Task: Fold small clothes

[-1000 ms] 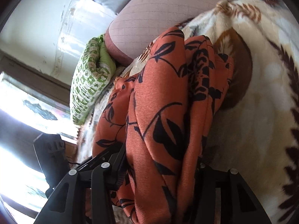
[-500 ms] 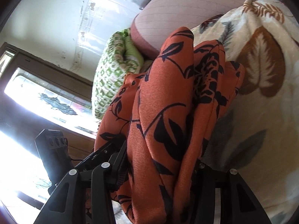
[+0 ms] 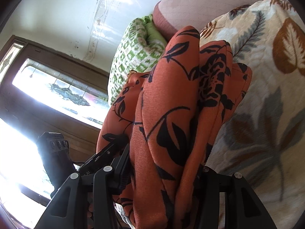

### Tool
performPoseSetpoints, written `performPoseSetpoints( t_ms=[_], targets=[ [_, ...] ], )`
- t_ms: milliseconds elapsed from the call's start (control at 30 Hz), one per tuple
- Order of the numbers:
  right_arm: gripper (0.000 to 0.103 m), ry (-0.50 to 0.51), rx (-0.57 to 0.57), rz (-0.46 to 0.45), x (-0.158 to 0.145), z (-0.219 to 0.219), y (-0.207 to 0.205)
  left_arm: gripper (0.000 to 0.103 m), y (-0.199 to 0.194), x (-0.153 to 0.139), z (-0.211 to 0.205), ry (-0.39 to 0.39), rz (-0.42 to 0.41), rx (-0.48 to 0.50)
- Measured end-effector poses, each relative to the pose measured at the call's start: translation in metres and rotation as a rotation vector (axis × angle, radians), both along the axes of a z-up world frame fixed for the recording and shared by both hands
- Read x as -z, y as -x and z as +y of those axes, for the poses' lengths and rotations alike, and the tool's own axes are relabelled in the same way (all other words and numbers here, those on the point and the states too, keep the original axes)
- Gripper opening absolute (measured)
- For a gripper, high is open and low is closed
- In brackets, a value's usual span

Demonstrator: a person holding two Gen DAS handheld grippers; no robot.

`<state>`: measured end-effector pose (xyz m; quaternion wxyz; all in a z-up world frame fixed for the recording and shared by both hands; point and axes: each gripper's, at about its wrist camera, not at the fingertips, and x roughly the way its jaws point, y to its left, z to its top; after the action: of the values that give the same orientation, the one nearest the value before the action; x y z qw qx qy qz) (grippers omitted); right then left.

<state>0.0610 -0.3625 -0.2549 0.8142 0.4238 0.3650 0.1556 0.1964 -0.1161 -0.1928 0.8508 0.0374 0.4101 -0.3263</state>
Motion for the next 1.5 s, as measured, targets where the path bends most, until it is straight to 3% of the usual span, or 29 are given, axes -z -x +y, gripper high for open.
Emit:
performPoseSetpoints(
  t_ms=[467,967,1100,1267,1500],
  targets=[
    [0.05,0.015,-0.041,0.063,0.02,0.039,-0.016,0.041,-0.005,0.022,0.021,-0.045,0.051,-0.013],
    [0.05,0.024,-0.044,0.11,0.034,0.034,-0.023,0.042,0.0,0.043,0.013,-0.096,0.069,-0.008],
    [0.051,0.007,-0.038,0.137,0.043,0.031,-0.024,0.045,-0.001,0.048,0.014,-0.103,0.088,-0.025],
    [0.061,0.032,-0.023,0.174,0.053,0.028,-0.027,0.054,0.0,0.053,0.015,-0.117,0.105,-0.055],
    [0.063,0.078,-0.026,0.183,0.048,0.033,-0.031,0.06,0.011,0.051,0.016,-0.162,0.062,-0.074]
  ],
)
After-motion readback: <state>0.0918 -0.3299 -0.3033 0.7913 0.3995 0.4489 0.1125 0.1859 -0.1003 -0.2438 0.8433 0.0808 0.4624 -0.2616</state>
